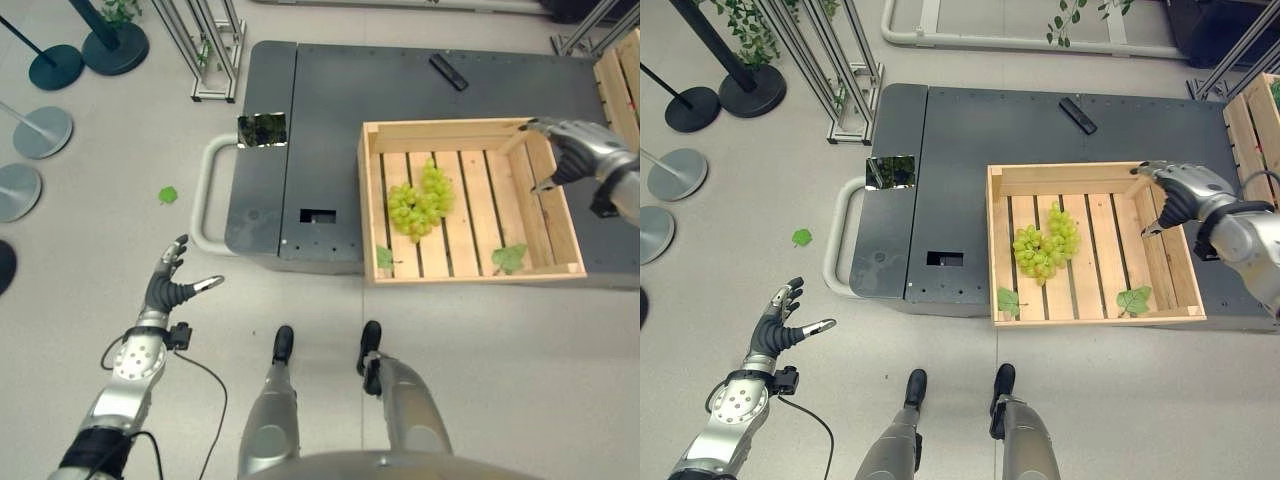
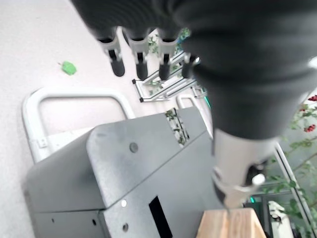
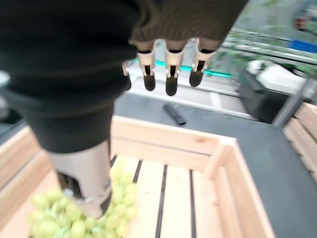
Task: Pick up the fruits from the basket on one side to the basket on the other side
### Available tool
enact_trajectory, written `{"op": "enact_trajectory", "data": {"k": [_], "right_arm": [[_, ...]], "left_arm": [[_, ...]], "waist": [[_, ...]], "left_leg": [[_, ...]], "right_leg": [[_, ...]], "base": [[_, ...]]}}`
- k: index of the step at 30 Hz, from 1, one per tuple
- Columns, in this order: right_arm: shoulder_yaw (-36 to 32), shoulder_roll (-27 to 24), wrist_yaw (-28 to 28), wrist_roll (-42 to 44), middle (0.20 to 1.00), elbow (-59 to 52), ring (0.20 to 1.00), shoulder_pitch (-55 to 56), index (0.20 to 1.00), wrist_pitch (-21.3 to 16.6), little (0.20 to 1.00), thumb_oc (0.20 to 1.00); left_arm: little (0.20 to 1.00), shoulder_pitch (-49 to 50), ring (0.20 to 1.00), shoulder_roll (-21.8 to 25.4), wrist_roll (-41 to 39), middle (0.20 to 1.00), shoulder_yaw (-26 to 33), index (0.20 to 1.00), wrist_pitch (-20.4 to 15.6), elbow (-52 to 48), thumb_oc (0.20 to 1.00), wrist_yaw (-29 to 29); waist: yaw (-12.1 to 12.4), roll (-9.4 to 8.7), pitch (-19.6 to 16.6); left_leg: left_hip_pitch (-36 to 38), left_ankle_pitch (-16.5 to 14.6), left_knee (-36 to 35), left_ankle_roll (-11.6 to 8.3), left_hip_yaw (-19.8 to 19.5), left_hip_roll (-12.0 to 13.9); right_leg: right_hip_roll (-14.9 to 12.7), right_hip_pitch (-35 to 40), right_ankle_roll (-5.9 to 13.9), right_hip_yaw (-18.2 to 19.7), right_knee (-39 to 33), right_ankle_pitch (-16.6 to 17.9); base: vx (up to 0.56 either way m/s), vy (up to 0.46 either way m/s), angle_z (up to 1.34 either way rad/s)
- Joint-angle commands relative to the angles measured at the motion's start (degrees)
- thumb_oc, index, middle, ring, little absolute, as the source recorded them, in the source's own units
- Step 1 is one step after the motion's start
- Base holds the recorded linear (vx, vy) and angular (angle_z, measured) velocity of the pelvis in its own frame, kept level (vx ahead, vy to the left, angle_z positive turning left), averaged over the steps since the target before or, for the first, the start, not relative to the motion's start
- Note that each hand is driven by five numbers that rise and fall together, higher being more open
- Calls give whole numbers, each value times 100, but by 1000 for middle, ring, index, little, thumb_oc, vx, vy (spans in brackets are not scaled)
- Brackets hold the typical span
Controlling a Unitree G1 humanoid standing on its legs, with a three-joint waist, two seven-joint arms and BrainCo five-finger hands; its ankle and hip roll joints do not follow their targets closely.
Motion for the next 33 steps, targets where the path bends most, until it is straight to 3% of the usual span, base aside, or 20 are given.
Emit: {"op": "enact_trajectory", "data": {"k": [1,9,26,33], "right_arm": [[775,15,-22,-594,1000,97,1000,-995,1000,76,1000,1000],[1394,427,-13,-798,1000,512,1000,-1680,1000,171,1000,1000],[1916,1067,-159,-1426,1000,1080,1000,-2105,1000,369,1000,1000],[2021,1116,-30,-1364,1000,1125,1000,-2097,1000,349,1000,1000]], "left_arm": [[1000,-239,1000,332,284,1000,-97,1000,-108,-183,1000,165],[1000,-472,1000,274,292,1000,-162,1000,-85,-176,1000,343],[1000,-633,1000,133,239,1000,-248,1000,-122,-282,1000,633],[1000,-679,1000,69,181,1000,-246,1000,-145,-333,1000,681]], "waist": [[135,-196,233],[191,-150,701],[220,-136,706],[231,-108,706]], "left_leg": [[395,-162,-212,165,-86,-65],[26,-82,-164,165,-114,-91],[-1076,-5,-70,174,-128,-119],[-1317,52,-111,149,-187,-139]], "right_leg": [[-290,-119,874,148,377,-79],[-351,-618,851,209,506,-8],[-456,-1807,832,297,675,59],[-502,-2068,812,277,763,21]], "base": [[-37,-41,1],[-41,-25,1],[-11,-5,2],[2,-7,1]]}}
